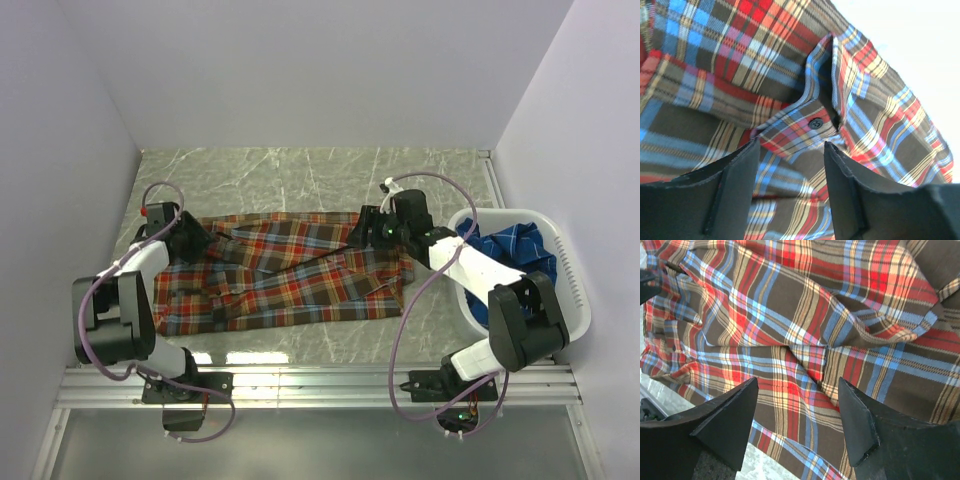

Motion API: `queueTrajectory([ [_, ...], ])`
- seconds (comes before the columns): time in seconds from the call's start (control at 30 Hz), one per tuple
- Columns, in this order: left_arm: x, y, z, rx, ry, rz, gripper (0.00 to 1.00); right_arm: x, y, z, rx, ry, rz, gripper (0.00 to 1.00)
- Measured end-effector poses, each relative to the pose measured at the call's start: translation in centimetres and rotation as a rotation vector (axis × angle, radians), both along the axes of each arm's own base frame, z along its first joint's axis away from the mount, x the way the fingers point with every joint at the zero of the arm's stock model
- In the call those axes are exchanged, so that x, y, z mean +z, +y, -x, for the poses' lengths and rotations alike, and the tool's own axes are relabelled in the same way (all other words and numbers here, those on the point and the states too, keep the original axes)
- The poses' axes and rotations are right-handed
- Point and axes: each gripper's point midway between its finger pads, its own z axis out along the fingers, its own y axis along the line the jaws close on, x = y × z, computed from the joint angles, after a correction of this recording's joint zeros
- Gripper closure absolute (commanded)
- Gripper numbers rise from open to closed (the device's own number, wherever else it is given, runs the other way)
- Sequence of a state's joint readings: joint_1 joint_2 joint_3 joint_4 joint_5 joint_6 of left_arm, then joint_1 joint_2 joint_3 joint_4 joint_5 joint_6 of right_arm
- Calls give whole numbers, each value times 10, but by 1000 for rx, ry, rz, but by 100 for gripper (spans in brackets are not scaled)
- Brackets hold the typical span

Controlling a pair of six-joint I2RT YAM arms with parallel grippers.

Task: Fold and stack the long sleeve shirts
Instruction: Fold the shirt

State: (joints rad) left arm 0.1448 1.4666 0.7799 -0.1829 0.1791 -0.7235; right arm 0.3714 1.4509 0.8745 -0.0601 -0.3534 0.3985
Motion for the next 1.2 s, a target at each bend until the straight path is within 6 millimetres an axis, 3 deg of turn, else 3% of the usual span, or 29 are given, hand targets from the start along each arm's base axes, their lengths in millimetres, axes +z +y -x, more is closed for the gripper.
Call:
queueTrajectory([
  [0.2, -9, 0, -12, 38, -10, 36, 47, 5, 1, -1, 0, -21, -15, 28],
  [0.5, -17, 7, -10, 93, 8, 21, 37, 15, 4, -5, 5, -63, -34, 28],
  [0.7, -27, 7, -2, 120, 27, 32, 37, 16, 5, -4, 13, -63, -40, 28],
  [1.2, -26, 7, -5, 122, 12, 34, 61, 16, 8, -3, 27, -66, -52, 29],
])
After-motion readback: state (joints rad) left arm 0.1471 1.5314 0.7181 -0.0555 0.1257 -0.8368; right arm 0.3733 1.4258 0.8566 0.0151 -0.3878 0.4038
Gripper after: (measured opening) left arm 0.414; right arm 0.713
